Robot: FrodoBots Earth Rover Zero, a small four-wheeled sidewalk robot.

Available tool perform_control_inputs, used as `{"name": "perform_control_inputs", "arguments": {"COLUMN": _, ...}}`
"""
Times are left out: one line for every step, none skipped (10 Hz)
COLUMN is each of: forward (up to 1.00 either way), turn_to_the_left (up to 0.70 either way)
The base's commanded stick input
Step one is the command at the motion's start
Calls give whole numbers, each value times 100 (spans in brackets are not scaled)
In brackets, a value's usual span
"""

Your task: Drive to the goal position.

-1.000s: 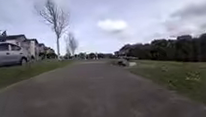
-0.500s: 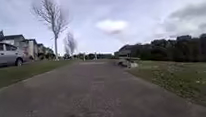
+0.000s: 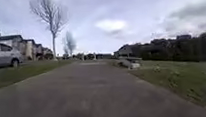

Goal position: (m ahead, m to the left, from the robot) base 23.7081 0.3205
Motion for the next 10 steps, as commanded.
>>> {"name": "perform_control_inputs", "arguments": {"forward": 70, "turn_to_the_left": 0}}
{"name": "perform_control_inputs", "arguments": {"forward": 70, "turn_to_the_left": 0}}
{"name": "perform_control_inputs", "arguments": {"forward": 70, "turn_to_the_left": 0}}
{"name": "perform_control_inputs", "arguments": {"forward": 70, "turn_to_the_left": 0}}
{"name": "perform_control_inputs", "arguments": {"forward": 70, "turn_to_the_left": 0}}
{"name": "perform_control_inputs", "arguments": {"forward": 70, "turn_to_the_left": 0}}
{"name": "perform_control_inputs", "arguments": {"forward": 70, "turn_to_the_left": 0}}
{"name": "perform_control_inputs", "arguments": {"forward": 70, "turn_to_the_left": 0}}
{"name": "perform_control_inputs", "arguments": {"forward": 70, "turn_to_the_left": 5}}
{"name": "perform_control_inputs", "arguments": {"forward": 70, "turn_to_the_left": 14}}
